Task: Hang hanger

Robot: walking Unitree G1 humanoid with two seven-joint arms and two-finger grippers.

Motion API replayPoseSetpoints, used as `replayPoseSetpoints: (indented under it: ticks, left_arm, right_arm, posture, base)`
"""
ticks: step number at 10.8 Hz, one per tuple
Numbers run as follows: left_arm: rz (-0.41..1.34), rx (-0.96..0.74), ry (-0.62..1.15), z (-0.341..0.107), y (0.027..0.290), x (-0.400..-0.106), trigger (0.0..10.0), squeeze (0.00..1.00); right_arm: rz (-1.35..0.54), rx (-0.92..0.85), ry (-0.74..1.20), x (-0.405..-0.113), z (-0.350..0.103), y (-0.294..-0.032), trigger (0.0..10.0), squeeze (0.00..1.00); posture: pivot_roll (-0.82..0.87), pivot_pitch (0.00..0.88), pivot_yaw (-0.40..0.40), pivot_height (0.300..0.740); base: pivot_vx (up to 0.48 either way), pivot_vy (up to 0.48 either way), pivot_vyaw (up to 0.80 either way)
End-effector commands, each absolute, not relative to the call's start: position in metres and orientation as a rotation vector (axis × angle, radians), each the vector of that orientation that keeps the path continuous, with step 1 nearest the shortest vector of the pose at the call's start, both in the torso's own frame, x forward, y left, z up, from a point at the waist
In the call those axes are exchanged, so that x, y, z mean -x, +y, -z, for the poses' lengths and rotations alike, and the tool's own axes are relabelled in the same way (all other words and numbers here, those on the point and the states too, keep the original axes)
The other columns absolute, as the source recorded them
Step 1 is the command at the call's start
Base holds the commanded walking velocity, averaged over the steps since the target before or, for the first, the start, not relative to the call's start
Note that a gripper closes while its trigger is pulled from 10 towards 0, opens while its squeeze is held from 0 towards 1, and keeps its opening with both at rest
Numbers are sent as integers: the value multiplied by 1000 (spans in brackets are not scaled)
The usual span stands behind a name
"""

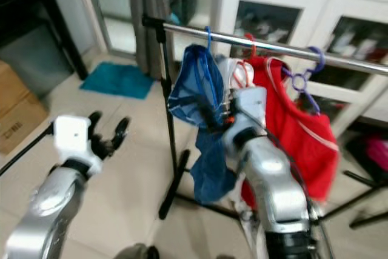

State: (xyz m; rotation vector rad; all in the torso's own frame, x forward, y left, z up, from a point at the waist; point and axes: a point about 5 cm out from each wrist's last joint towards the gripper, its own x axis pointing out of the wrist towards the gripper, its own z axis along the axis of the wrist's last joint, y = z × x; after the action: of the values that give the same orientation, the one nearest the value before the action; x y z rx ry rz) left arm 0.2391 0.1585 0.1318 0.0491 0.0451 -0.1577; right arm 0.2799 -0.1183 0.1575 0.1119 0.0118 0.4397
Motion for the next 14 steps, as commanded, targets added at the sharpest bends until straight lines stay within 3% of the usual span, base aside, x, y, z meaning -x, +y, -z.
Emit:
replayPoseSetpoints:
  ticks: [1, 4, 9, 14]
  left_arm:
    - [172, -49, 26, -137, 157, -240, 10000, 0]
    - [169, -47, 22, -141, 160, -244, 10000, 0]
    - [112, -23, -3, -147, 159, -247, 10000, 0]
    - [119, -39, 11, -146, 164, -242, 10000, 0]
  right_arm:
    - [-432, -109, 22, -278, -156, -122, 10000, 0]
    - [-396, -83, 27, -278, -158, -128, 10000, 0]
    - [-386, -77, 41, -281, -162, -136, 10000, 0]
    - [-483, -45, 110, -280, -155, -123, 10000, 0]
  posture:
    - [-28, 82, 14, 740]
    - [-44, 110, 35, 740]
    - [-53, 128, -2, 740]
    - [-39, 144, -2, 740]
  base:
    - [0, 0, -800]
    - [0, 0, -800]
    - [0, 0, 0]
    - [0, 0, 0]
